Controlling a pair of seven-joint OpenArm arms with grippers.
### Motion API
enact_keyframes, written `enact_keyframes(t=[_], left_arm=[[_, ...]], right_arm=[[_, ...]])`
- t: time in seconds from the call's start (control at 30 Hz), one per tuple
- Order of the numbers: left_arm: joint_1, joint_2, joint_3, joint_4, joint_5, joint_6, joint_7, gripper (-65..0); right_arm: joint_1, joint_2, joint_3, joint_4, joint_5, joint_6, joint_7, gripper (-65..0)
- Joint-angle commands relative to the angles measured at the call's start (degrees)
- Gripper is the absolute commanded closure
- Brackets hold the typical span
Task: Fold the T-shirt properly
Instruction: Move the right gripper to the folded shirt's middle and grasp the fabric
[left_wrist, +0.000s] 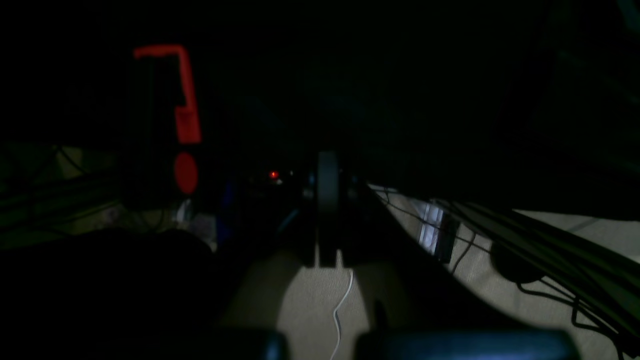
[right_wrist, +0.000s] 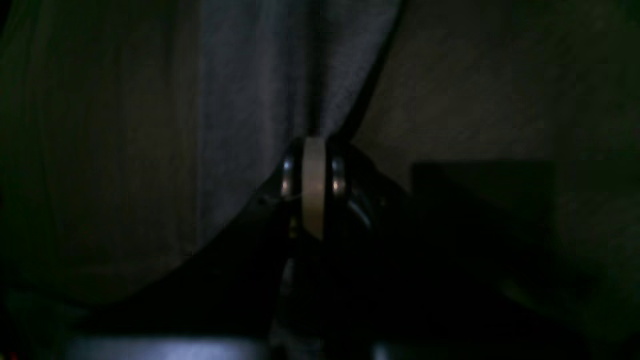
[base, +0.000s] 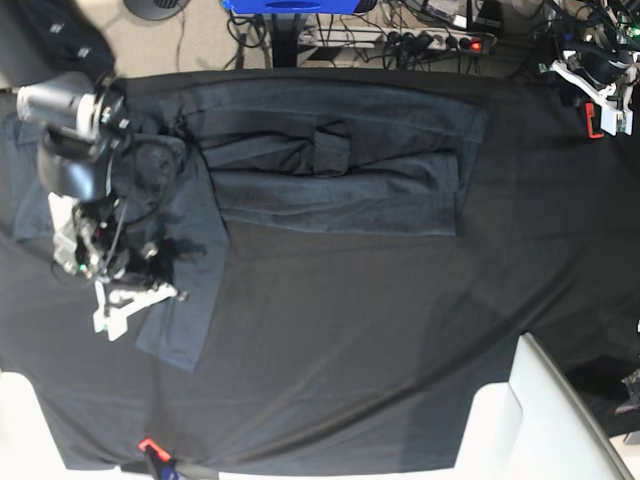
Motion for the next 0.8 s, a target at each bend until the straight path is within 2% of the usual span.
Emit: enact_keyframes(t=[0.0,0.13,0.3,0.5,0.77], left_arm=[[0.2,-1.0,-0.4,0.8,-0.7,-0.5,-0.9,0.0],[0.2,-1.0,-0.4,0.8,-0.7,-0.5,-0.9,0.0],[0.0,-1.0,-0.4,1.1,-0.7,-0.5,-0.9,0.0],[-1.2,-1.6,-0.3,0.9,-0.6,-0.5,-0.9,0.0],[-2.6,-1.7,-0.3,0.7,-0.5,-0.5,-0.9,0.0]], right_arm=[[0.5,0.5,0.0,3.5,0.1,0.2,0.0,0.0],[-3.6,-0.8,0.0,16.3,0.1,0.1,-4.2,0.0],[-10.4,-2.8,0.0,34.1,0.1,0.1,-14.2,0.0],[-22.9,-8.7,-0.2,52.2,0.2,0.1,-20.6,0.0],[-36.9,-9.4,-16.2,64.4,0.3,-0.2,-20.4,0.0]])
